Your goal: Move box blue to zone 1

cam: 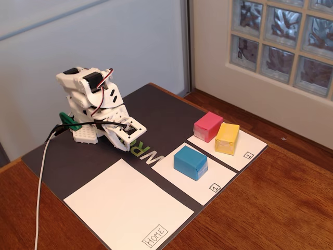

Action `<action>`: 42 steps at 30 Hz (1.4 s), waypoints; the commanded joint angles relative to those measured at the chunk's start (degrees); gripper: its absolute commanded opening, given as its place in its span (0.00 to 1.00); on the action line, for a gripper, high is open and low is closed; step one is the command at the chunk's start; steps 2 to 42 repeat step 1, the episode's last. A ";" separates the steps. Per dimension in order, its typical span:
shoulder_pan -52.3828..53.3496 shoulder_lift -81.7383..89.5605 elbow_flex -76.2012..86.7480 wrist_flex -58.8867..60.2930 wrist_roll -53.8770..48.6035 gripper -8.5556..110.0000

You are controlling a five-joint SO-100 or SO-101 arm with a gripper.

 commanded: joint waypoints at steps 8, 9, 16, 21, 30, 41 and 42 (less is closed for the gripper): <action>0.09 2.90 0.18 3.43 0.26 0.07; 0.09 2.90 0.18 3.43 0.26 0.07; 0.09 2.90 0.18 3.43 0.26 0.07; 0.09 2.90 0.18 3.43 0.26 0.07; 0.09 2.90 0.18 3.43 0.26 0.07; 0.09 2.90 0.18 3.43 0.26 0.07; 0.09 2.90 0.18 3.43 0.26 0.07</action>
